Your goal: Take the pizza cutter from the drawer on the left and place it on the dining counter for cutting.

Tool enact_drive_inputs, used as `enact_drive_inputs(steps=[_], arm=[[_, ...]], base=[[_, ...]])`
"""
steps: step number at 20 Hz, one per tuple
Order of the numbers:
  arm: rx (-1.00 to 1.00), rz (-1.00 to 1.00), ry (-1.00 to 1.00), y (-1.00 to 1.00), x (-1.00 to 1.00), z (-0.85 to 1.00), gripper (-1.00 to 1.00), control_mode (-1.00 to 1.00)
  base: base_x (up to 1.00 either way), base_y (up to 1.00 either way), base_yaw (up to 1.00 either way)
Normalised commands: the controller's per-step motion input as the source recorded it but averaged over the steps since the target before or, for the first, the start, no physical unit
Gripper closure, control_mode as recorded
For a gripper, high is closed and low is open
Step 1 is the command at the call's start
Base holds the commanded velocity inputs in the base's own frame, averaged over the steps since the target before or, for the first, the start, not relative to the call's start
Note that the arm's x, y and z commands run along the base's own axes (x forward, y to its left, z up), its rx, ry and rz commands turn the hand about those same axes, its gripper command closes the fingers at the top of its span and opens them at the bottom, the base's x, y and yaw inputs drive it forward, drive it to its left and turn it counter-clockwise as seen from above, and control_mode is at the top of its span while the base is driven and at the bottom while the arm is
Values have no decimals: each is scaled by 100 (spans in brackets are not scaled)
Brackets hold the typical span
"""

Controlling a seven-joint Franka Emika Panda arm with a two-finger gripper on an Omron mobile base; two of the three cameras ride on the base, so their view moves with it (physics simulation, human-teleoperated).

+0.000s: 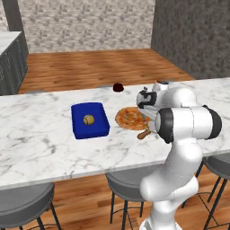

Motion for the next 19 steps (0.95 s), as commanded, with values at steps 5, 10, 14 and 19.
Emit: enact_drive_inputs(steps=[5, 10, 14, 19], arm=[[-1, 15, 0, 28, -52, 76, -100, -100], [-1, 19, 1, 47, -55, 62, -100, -100], [-1, 24, 3, 61, -69, 60, -100, -100], [0, 26, 3, 53, -77, 64, -100, -100]], base=[[0, 0, 0], [0, 0, 0], [0, 0, 0], [0, 0, 0]])
